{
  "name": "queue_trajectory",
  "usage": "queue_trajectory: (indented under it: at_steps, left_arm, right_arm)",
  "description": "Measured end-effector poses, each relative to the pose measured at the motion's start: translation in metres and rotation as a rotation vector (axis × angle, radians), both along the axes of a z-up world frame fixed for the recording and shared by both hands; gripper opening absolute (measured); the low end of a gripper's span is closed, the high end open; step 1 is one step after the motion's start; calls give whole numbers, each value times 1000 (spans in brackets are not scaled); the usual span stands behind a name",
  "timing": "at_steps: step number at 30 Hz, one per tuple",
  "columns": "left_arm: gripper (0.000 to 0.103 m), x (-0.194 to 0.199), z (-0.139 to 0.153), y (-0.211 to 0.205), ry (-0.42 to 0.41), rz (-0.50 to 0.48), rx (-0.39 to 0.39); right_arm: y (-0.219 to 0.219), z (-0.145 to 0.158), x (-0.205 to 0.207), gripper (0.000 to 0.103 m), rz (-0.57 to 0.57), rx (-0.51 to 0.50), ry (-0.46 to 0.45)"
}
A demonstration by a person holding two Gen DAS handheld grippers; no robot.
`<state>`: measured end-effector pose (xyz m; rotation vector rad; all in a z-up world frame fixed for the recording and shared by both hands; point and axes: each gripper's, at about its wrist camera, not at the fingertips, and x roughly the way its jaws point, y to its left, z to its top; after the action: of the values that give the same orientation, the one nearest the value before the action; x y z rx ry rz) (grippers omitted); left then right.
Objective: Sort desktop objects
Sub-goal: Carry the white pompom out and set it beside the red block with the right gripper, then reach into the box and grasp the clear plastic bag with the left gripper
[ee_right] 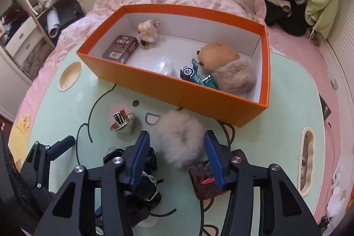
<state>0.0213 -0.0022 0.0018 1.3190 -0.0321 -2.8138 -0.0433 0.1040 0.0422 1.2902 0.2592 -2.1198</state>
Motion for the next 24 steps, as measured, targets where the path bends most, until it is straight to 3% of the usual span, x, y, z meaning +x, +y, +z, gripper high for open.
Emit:
queue_trajectory:
  at_steps: [5, 12, 18, 19, 21, 24]
  left_arm:
    - [103, 0, 0, 0, 0, 1, -1]
    - [103, 0, 0, -1, 0, 2, -1]
    - [103, 1, 0, -1, 1, 2, -2]
    - [103, 1, 0, -1, 0, 1, -3]
    - [103, 1, 0, 0, 1, 1, -5]
    - [103, 1, 1, 1, 0, 0, -8]
  right_arm:
    - [25, 23, 27, 78, -4, -74, 131]
    - [69, 2, 65, 78, -41, -74, 229]
    - [80, -39, 62, 78, -96, -37, 163]
    - [79, -43, 61, 82, -116, -30, 180]
    - [77, -49, 61, 103, -156, -28, 208]
    - [76, -50, 61, 103, -155, -41, 211]
